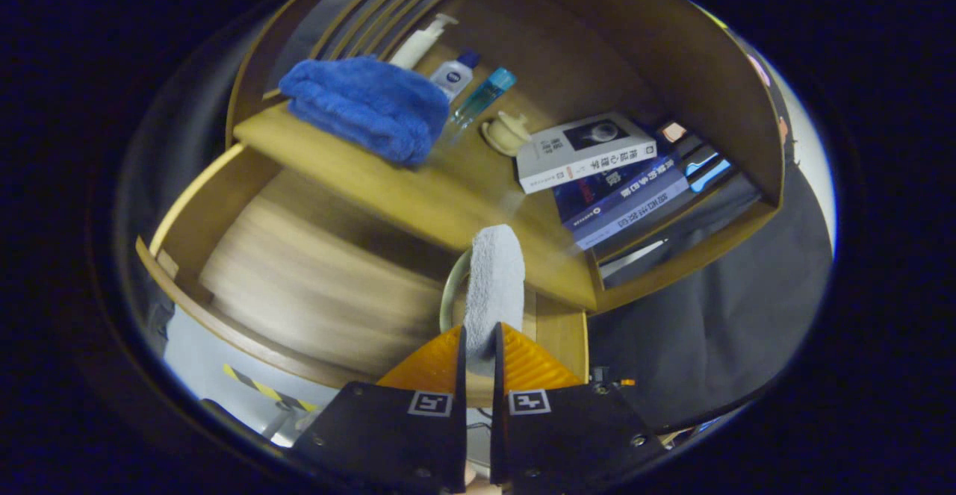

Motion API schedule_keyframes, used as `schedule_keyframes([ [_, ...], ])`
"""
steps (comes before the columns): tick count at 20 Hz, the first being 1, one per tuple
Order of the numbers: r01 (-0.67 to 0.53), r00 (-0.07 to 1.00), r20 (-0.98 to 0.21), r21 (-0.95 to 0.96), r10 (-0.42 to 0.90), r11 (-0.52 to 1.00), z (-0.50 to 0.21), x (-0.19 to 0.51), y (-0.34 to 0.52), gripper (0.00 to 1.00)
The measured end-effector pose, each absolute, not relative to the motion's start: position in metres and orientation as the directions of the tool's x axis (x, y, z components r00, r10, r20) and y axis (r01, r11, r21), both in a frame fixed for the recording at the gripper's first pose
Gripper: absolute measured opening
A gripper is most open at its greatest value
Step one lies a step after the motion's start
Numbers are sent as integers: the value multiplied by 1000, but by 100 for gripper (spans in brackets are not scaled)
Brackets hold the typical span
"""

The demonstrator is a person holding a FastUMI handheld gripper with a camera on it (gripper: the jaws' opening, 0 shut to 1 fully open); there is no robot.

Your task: Pull open the drawer, take out the items inside it, and place them on the countertop above the cabinet.

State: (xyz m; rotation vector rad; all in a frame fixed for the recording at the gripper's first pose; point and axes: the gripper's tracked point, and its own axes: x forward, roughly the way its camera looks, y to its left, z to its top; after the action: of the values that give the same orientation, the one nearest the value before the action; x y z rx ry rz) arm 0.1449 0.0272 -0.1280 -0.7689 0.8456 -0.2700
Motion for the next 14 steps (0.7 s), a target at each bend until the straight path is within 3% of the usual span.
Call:
schedule_keyframes([
  [7, -39, 733, -585, -547, -348, 836, -117, 236, 35, 13],
  [11, -56, 715, -628, -489, -307, 871, -136, 273, 27, 13],
  [14, -58, 747, -603, -479, -281, 876, -130, 276, 29, 29],
])
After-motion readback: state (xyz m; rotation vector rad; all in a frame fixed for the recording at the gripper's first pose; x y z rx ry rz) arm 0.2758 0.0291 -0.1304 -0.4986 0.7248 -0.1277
